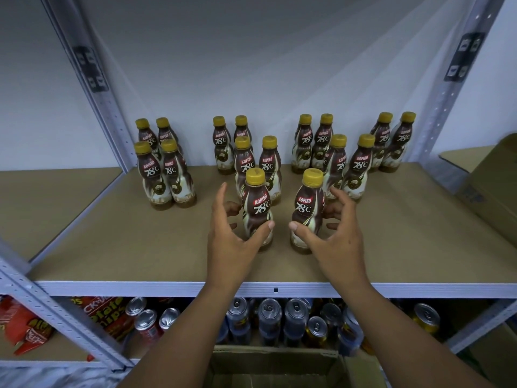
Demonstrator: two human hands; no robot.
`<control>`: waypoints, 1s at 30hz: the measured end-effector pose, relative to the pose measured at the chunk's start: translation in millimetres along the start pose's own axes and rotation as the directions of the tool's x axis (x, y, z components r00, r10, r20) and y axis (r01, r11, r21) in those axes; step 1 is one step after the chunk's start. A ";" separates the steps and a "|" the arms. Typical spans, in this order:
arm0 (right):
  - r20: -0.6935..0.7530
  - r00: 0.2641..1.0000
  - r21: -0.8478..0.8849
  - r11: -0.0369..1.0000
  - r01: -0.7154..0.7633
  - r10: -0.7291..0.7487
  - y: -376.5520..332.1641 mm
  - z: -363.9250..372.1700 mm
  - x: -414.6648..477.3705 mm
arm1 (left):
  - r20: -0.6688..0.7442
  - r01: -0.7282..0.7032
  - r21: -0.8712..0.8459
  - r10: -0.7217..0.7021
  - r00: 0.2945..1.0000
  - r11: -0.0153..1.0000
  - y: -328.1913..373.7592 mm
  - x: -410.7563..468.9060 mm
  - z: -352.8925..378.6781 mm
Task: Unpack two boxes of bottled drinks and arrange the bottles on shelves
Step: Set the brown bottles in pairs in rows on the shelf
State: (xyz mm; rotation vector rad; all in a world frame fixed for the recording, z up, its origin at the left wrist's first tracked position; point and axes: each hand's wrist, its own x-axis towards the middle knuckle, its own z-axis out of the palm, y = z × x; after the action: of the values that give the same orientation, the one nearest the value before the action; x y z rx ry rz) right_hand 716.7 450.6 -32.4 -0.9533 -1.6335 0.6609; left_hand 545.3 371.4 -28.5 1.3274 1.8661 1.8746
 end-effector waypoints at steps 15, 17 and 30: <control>0.012 1.000 0.001 1.000 -0.015 0.015 -0.4 2.0 -0.3 | 0.026 0.023 -0.011 -0.023 0.999 1.000 -2.7 -0.5 1.0; 0.016 1.000 0.009 1.000 -0.018 0.018 -0.7 2.0 0.1 | 0.028 0.019 -0.016 -0.019 0.999 1.000 -1.8 -0.7 1.3; 0.052 0.999 0.056 0.998 0.004 -0.007 -0.2 2.4 -0.9 | 0.034 -0.020 -0.057 0.021 0.999 0.998 -1.3 -0.7 2.3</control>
State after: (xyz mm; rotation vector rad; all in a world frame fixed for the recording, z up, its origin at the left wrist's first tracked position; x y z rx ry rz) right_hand 714.5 449.9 -33.3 -0.8974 -1.6545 0.7300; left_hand 546.7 372.8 -30.4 1.3572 1.7762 1.8870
